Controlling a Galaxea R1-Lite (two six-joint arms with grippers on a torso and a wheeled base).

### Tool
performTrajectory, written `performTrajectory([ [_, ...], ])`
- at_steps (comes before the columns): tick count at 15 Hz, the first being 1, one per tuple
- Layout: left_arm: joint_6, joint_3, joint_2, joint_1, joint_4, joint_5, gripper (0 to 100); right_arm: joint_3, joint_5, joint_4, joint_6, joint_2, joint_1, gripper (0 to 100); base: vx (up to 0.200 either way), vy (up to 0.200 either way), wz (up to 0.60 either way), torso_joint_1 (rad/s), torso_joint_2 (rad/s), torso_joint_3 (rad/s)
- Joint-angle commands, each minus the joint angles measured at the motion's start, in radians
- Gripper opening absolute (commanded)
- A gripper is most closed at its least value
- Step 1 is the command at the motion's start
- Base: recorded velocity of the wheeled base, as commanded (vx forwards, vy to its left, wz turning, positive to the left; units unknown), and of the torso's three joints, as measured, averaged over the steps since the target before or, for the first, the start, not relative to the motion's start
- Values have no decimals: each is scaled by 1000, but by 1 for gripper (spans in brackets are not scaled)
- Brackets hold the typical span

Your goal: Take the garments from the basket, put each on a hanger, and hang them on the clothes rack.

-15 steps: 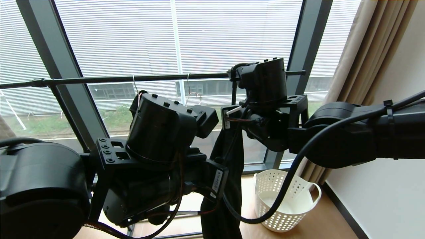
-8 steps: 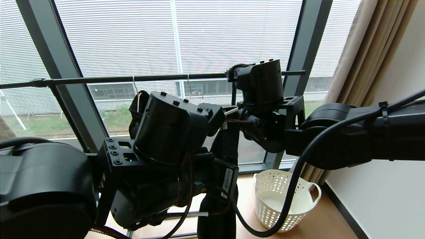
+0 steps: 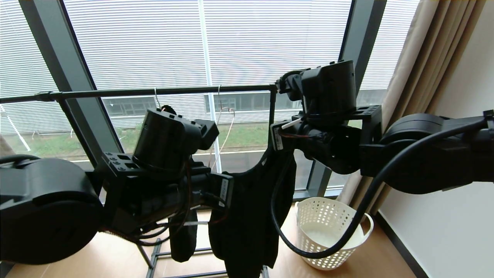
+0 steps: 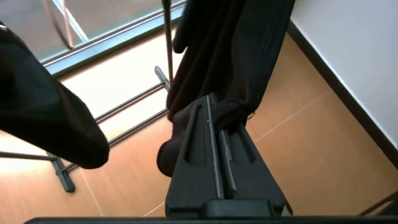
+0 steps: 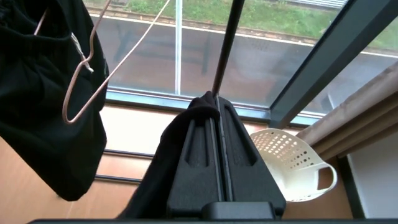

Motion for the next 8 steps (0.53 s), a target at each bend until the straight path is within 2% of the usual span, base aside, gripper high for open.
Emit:
performTrajectory([
  [1,33,-27,29,75,-30,1,0,83,0,-6,-67,-78,-11,0,0,0,0,0,0,0],
  [4,50,-115,75,106,-38,3,0,138,0,-4,-127,-110,-11,0,0,0,0,0,0,0],
  [8,57,-223,128,109,-33,4,0,157,0,-6,-132,-110,-10,0,0,0,0,0,0,0],
])
